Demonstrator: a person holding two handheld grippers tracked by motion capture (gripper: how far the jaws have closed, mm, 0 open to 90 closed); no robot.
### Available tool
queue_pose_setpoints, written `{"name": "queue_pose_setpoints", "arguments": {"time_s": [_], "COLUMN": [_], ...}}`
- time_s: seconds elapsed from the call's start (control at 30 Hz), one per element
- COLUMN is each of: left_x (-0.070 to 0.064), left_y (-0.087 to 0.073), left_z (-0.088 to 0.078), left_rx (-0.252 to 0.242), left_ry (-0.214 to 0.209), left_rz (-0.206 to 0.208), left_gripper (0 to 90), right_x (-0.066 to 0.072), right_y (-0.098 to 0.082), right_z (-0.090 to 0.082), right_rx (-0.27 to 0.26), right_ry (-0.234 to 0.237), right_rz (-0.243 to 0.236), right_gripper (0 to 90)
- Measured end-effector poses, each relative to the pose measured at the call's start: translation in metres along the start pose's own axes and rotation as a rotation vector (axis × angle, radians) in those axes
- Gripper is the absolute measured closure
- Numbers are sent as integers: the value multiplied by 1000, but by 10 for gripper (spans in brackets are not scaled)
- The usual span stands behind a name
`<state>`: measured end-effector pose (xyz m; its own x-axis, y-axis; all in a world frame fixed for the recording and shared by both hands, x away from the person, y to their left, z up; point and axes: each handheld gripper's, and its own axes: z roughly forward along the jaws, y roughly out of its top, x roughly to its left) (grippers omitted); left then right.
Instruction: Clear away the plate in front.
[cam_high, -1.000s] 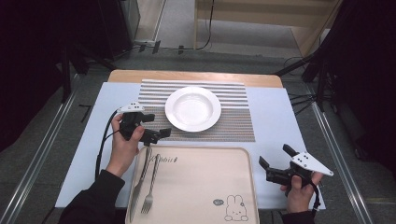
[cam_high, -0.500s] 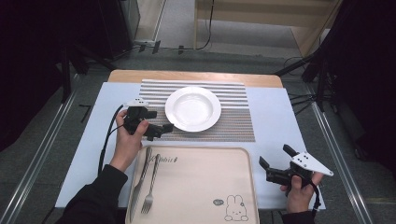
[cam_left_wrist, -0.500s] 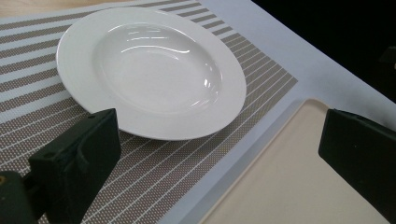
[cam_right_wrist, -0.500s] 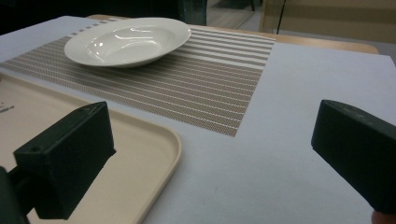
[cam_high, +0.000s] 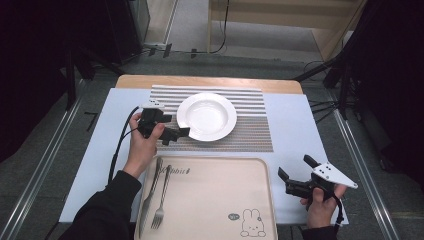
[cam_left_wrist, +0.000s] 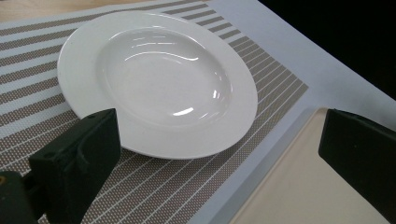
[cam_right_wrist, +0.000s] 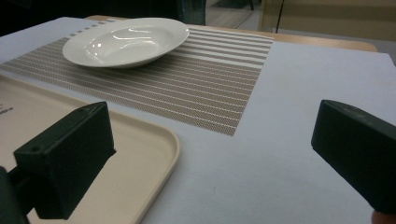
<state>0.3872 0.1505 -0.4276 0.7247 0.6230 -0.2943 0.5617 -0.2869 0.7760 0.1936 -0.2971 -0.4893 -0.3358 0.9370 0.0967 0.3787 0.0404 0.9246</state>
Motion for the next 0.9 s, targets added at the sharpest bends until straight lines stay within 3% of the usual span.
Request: {"name": "queue_pose_setpoints", "arguments": {"time_s": [0.57,0.77,0.9], "left_x": [15,23,29], "left_y": [10,13,16], "left_z": [18,26,30], "left_rx": [0,20,28], "left_ry": [22,38,5], "left_rz": [-23,-29,-67], "left_gripper": [0,0,0], "right_x": [0,0,0], "right_y": [0,0,0], "right_z": [0,1,1], "right_rx": [3,2,2], "right_ry": [6,8,8], "right_rz": [3,4,6], "right_gripper": [0,0,0]}}
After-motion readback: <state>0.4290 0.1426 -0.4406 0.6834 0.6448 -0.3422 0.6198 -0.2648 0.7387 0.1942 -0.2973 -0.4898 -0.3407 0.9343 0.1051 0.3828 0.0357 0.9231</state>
